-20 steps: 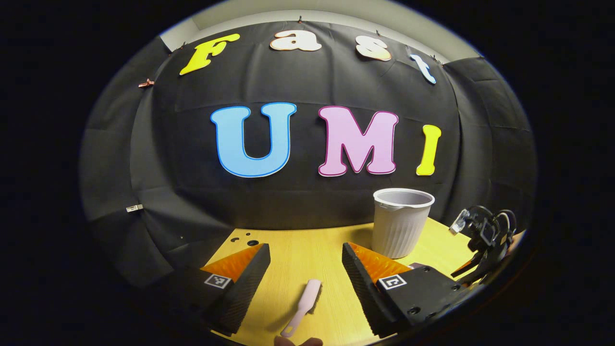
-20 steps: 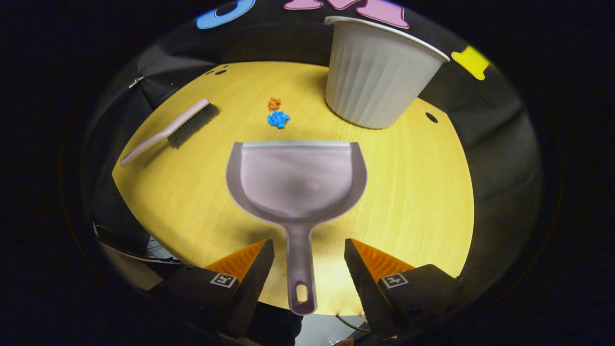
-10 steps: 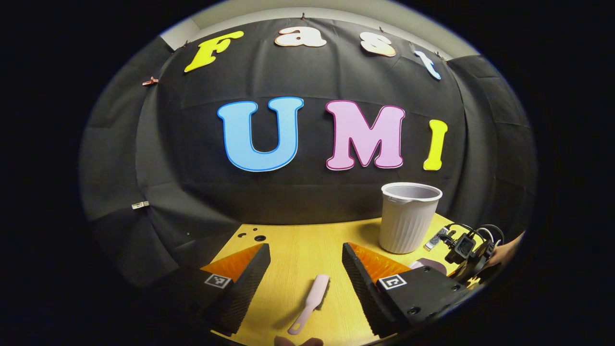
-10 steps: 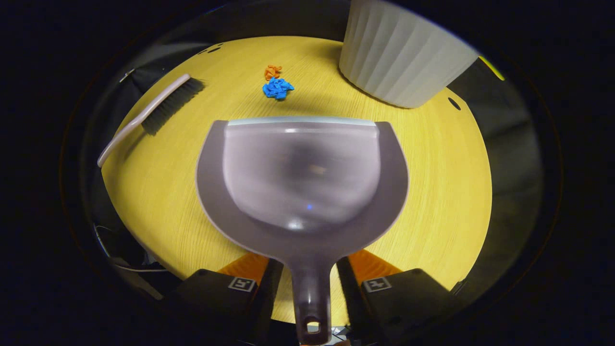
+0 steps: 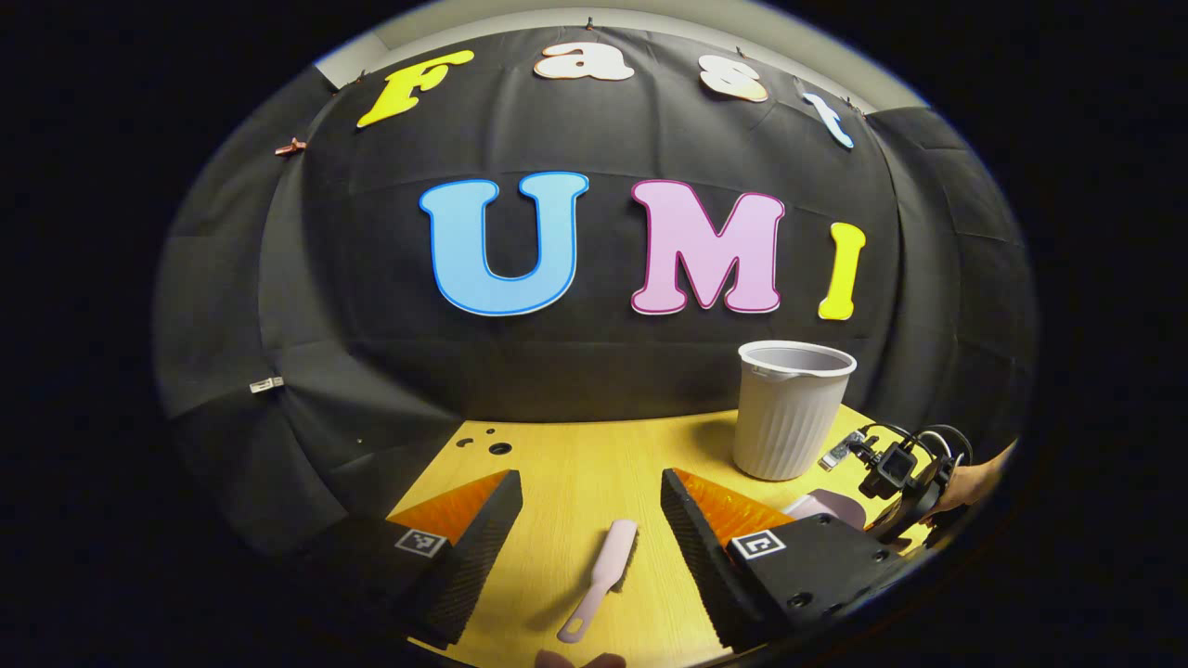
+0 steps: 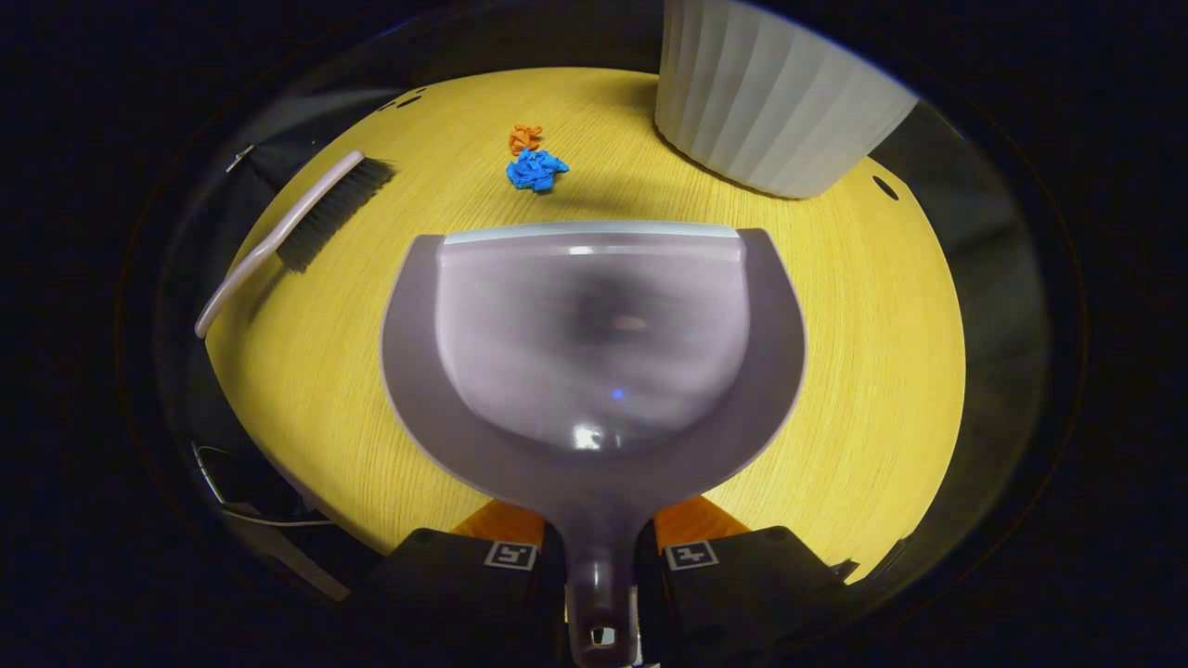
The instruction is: Pick up the small broom and dustpan from the desktop, sweep the trash into the dustpan with the broom, and then empty the trash into the garbage bin.
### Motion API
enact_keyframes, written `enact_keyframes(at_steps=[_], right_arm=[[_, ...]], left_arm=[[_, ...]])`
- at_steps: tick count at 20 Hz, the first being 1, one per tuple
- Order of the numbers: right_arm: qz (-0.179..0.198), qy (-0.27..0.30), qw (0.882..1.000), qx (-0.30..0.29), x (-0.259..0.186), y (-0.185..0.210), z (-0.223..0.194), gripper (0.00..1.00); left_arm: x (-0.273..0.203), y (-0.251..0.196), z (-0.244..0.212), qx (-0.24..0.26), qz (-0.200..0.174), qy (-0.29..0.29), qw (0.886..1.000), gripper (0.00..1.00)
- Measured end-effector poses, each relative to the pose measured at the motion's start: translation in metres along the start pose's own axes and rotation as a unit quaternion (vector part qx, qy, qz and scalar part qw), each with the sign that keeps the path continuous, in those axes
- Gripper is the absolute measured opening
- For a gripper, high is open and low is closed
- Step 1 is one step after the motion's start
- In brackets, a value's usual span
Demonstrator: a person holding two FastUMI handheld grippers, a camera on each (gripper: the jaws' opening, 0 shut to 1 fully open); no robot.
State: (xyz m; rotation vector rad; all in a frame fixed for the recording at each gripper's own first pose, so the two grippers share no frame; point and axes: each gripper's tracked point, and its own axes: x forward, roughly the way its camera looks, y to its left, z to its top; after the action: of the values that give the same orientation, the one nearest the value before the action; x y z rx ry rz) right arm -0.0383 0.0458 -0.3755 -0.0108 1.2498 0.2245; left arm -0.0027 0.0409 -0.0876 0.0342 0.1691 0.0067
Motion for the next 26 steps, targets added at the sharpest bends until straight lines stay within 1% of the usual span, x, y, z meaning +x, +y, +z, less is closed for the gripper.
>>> enact_keyframes(at_steps=[3, 5, 6, 7, 8, 9, 10, 11, 13, 14, 15, 16, 19, 22, 24, 25, 26], right_arm=[[-0.001, -0.033, 0.999, -0.007, -0.020, -0.003, 0.006, 0.35], [-0.001, -0.044, 0.999, -0.005, -0.034, -0.004, 0.004, 0.35], [-0.002, -0.048, 0.999, -0.005, -0.038, -0.005, 0.003, 0.35], [-0.004, -0.049, 0.999, -0.008, -0.043, -0.006, 0.000, 0.35], [-0.006, -0.049, 0.999, -0.011, -0.048, -0.008, -0.004, 0.35], [-0.008, -0.049, 0.999, -0.013, -0.052, -0.009, -0.008, 0.35], [-0.009, -0.048, 0.999, -0.014, -0.055, -0.010, -0.011, 0.35], [-0.009, -0.049, 0.999, -0.011, -0.059, -0.010, -0.014, 0.35], [-0.005, -0.053, 0.999, -0.003, -0.068, -0.008, -0.019, 0.35], [-0.005, -0.055, 0.998, -0.001, -0.070, -0.009, -0.021, 0.35], [-0.008, -0.056, 0.998, 0.001, -0.073, -0.012, -0.023, 0.40], [-0.011, -0.055, 0.998, 0.004, -0.072, -0.012, -0.026, 0.35], [-0.016, -0.051, 0.998, 0.017, -0.072, -0.017, -0.033, 0.35], [-0.019, -0.047, 0.998, 0.023, -0.073, -0.020, -0.039, 0.35], [-0.019, -0.045, 0.999, 0.025, -0.074, -0.020, -0.042, 0.35], [-0.019, -0.045, 0.998, 0.026, -0.074, -0.021, -0.041, 0.35], [-0.019, -0.044, 0.998, 0.026, -0.074, -0.021, -0.041, 0.35]], left_arm=[[0.013, 0.004, -0.034, 0.013, -0.006, 0.057, 0.998, 0.96], [0.023, 0.006, -0.066, 0.006, -0.011, 0.116, 0.993, 0.95], [0.023, 0.004, -0.089, 0.000, -0.022, 0.152, 0.988, 0.92], [0.025, 0.004, -0.110, -0.004, -0.029, 0.192, 0.981, 0.96], [0.030, 0.003, -0.133, -0.008, -0.036, 0.227, 0.973, 0.96], [0.035, 0.003, -0.149, -0.015, -0.041, 0.251, 0.967, 0.95], [0.040, 0.002, -0.164, -0.023, -0.047, 0.275, 0.960, 0.92], [0.042, 0.001, -0.176, -0.028, -0.052, 0.298, 0.953, 0.92], [0.049, 0.002, -0.205, -0.024, -0.060, 0.338, 0.939, 0.90], [0.053, 0.002, -0.216, -0.019, -0.063, 0.353, 0.933, 0.90], [0.057, 0.003, -0.225, -0.011, -0.065, 0.364, 0.929, 0.89], [0.062, 0.003, -0.233, -0.003, -0.067, 0.370, 0.927, 0.89], [0.076, -0.001, -0.246, 0.009, -0.077, 0.392, 0.917, 0.87], [0.084, -0.003, -0.256, 0.011, -0.079, 0.412, 0.908, 0.83], [0.088, -0.001, -0.261, 0.014, -0.075, 0.422, 0.903, 0.76], [0.090, -0.001, -0.262, 0.016, -0.072, 0.425, 0.902, 0.67], [0.090, -0.002, -0.265, 0.017, -0.072, 0.428, 0.901, 0.61]])
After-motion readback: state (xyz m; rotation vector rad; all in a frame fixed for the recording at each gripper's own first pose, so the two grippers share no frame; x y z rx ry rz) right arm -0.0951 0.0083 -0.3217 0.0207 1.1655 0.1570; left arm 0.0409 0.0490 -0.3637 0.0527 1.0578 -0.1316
